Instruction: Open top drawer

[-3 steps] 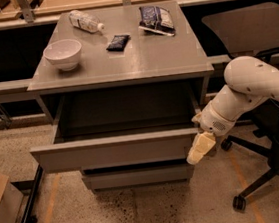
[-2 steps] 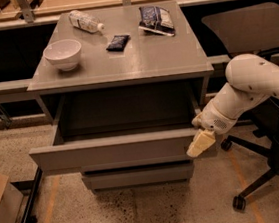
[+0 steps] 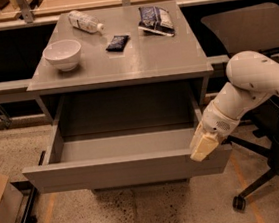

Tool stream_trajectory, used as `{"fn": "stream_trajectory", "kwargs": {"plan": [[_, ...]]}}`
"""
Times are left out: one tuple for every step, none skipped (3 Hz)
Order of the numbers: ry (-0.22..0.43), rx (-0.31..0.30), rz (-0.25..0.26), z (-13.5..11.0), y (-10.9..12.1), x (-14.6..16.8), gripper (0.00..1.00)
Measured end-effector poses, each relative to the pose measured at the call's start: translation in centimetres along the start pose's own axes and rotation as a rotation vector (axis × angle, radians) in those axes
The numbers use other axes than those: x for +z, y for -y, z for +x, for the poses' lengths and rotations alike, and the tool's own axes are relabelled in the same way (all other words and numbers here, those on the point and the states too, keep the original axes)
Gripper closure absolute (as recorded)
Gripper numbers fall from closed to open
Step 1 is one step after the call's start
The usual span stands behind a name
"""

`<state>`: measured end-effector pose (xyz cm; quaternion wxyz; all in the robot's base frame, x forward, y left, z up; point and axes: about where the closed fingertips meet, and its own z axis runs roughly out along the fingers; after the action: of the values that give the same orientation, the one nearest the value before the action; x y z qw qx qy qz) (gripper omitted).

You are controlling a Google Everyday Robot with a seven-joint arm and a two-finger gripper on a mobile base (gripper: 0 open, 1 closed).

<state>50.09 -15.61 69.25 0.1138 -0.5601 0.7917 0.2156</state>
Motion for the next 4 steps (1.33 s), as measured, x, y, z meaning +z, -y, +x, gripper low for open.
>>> {"fn": "stream_trajectory", "kwargs": {"plan": [[0.0,0.0,0.0,0.02,0.01,0.04,0.94],[-0.001,-0.001,-0.003,0.0,-0.04,0.18,0.71],[-0.002,-0.002,-0.006,-0.03,-0.09,0.32,0.48],[-0.003,-0.002,-0.009,-0.04,-0.14,0.45,0.23]]}}
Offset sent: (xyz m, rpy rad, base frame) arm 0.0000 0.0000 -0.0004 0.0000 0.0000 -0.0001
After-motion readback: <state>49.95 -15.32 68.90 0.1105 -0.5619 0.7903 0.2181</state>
